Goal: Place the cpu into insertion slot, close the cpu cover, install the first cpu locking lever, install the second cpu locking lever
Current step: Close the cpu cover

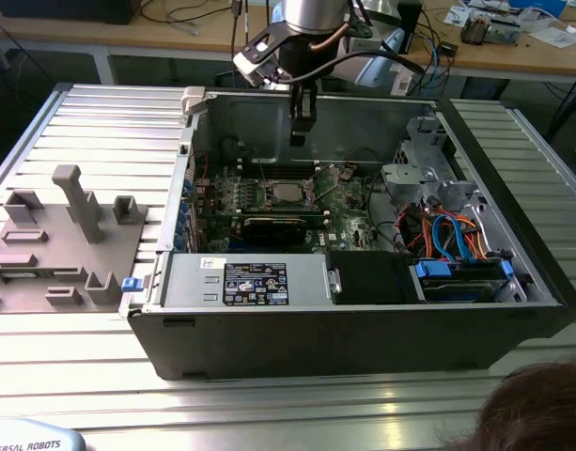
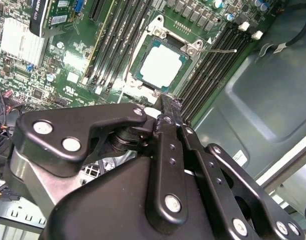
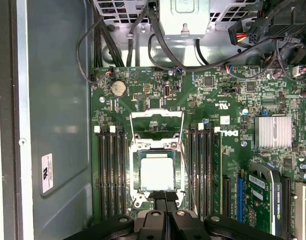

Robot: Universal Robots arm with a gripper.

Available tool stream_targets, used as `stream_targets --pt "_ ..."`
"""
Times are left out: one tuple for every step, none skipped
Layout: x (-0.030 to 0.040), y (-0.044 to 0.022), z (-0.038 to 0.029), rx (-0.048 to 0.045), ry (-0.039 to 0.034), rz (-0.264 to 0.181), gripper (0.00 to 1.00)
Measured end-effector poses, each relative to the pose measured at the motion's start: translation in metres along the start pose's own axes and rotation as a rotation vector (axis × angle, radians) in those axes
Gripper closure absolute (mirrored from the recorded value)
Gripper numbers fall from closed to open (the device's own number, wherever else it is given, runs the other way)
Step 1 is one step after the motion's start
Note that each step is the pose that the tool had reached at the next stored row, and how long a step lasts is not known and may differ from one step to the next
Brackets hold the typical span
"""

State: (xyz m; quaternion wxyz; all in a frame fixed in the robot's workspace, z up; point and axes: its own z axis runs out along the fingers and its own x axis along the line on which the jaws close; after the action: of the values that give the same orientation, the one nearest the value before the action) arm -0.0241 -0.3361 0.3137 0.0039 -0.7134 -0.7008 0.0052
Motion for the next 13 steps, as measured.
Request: stream_targets --pt "0.0000 0.0005 0.0000 0.0000 -0.0001 0.000 0.89" --pt "0.0000 0.0010 0.0000 0.0000 -0.0001 0.000 0.89" --pt "0.0000 0.0016 0.0000 0.0000 0.0000 0.000 0.89" --pt "0.0001 0.0026 0.0000 0.0000 0.0000 0.000 0.89" --pt "0.0001 0.0034 0.0001 0.0000 -0.0001 0.000 0.89" --pt "0.0001 0.0044 0.0001 0.0000 0.0000 0.000 0.89" --pt "0.0001 0.0049 0.0001 0.0000 0.0000 0.000 0.89" --pt "0.0001 0.0054 0.0001 0.0000 -0.0001 0.000 0.89" --pt "0.0001 0.0059 0.0001 0.0000 -0.0001 0.000 0.89" --pt "0.0001 0.0064 0.0002 0.0000 0.0000 0.000 0.89" --pt "0.0001 0.0068 0.0002 0.0000 -0.0001 0.000 0.89" --pt "0.0002 0.0073 0.0002 0.0000 0.0000 0.000 0.89" --pt "0.0002 0.0079 0.0002 0.0000 0.0000 0.000 0.89"
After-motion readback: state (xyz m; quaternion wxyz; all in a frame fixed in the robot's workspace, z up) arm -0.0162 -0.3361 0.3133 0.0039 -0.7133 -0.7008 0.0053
